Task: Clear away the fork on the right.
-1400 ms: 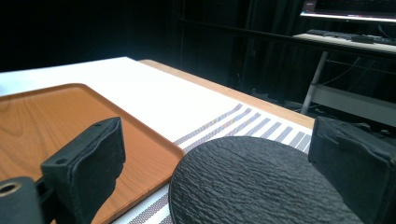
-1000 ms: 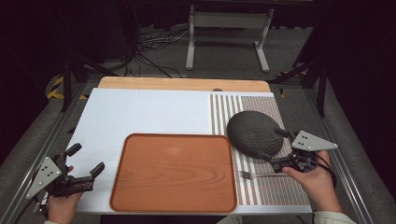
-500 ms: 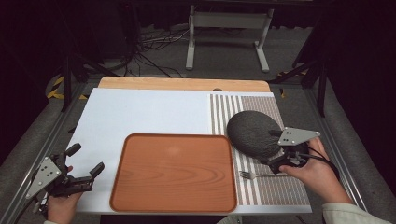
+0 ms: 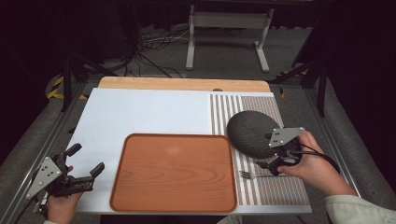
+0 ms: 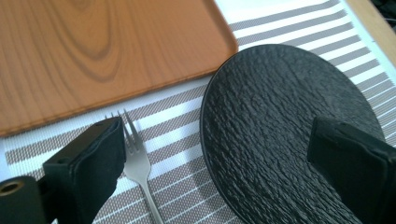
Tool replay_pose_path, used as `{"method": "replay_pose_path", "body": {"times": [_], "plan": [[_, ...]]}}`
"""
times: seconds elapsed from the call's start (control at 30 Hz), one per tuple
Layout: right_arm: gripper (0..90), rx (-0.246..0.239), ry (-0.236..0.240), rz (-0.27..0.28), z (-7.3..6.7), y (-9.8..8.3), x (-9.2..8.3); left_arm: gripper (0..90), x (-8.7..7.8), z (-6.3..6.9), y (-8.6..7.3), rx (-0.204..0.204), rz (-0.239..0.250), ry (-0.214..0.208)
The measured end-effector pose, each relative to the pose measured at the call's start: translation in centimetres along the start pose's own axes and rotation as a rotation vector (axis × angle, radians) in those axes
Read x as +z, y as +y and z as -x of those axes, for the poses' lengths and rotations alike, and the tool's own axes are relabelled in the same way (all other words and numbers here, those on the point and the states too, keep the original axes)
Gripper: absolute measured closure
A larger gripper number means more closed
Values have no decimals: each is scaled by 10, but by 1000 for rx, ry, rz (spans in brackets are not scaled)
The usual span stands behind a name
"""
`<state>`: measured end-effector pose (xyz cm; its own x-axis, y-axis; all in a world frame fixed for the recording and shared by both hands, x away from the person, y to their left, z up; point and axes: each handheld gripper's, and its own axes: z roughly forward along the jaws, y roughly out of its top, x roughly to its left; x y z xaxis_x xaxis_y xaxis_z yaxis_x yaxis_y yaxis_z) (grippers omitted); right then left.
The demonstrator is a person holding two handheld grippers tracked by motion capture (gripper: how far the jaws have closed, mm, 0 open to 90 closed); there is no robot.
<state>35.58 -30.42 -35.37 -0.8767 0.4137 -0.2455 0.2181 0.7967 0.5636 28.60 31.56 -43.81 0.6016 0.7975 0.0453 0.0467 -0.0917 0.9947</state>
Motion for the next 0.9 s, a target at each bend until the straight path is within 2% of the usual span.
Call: {"method": "replay_pose_path", "body": {"times": [0.3, 0.5, 0.7, 0.8, 0.9], "plan": [[61, -33, 44, -79, 1, 3, 5, 2, 1, 1, 0, 1, -1, -3], [74, -51, 74, -109, -1, 4, 8, 2, 1, 1, 0, 5, -1, -3], [154, -79, 138, -147, -4, 5, 12, 2, 1, 1, 0, 3, 2, -2], [179, -110, 172, -198, -7, 3, 18, 2, 1, 1, 0, 4, 2, -2], [181, -131, 193, -226, -8, 1, 24, 2, 1, 1, 0, 4, 2, -2]]}}
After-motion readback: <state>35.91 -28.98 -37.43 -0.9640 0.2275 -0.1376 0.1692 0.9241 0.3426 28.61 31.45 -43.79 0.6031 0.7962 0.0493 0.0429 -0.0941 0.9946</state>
